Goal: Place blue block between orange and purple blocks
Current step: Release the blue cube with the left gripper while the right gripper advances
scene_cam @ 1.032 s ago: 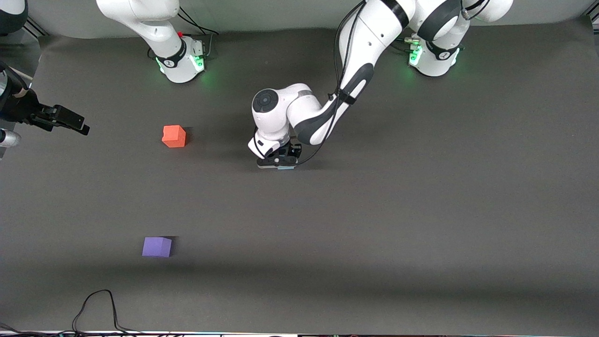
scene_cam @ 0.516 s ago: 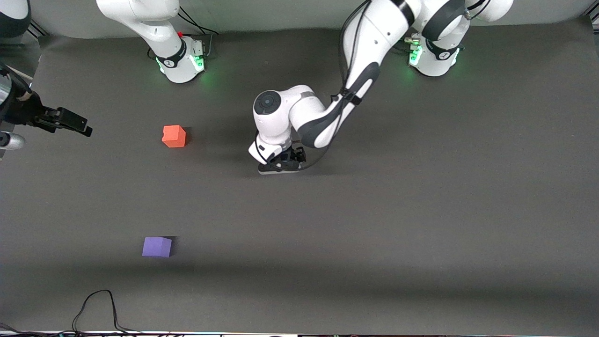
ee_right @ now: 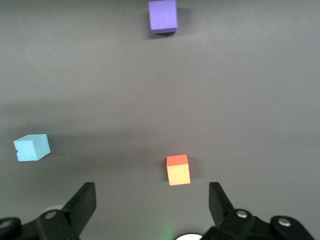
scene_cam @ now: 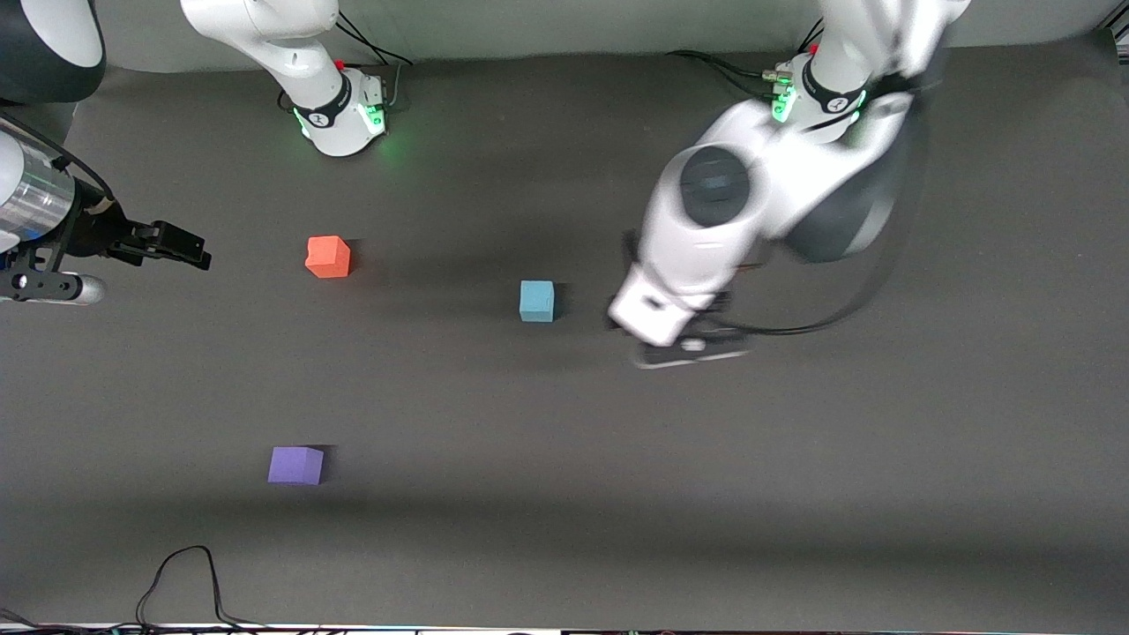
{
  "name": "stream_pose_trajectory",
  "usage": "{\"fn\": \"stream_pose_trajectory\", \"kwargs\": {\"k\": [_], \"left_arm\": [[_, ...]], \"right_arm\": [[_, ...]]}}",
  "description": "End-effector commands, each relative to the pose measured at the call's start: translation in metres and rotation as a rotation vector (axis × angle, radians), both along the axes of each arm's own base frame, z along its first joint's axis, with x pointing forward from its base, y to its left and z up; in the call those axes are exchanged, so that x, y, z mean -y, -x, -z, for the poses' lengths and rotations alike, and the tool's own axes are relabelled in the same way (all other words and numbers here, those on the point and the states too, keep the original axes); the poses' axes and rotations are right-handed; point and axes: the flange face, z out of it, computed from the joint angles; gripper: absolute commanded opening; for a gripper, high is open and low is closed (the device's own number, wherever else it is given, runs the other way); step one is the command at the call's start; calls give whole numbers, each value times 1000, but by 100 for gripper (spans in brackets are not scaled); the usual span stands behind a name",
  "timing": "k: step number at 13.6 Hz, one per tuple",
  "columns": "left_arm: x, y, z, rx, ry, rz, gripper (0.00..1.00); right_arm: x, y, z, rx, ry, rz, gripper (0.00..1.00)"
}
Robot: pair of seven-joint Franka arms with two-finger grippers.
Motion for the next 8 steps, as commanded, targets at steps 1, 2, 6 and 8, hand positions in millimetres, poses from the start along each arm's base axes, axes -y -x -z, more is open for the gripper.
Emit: {"fn": "stream_pose_trajectory", "kwargs": {"k": [1, 2, 6, 8], "left_arm": [[-98, 9, -39, -80, 2, 63, 100], [-134, 13, -52, -107, -8, 87, 100], [-233, 31, -71, -97, -8, 135, 100], [-258, 34, -70, -92, -8, 132, 100]], "right_arm": [[-46, -22, 2, -5, -39, 46, 100], [-59, -28, 4, -7, -39, 67, 100], [-134, -47, 41, 10, -19, 65, 100], [-187, -50, 72, 20, -15, 61, 100]]}}
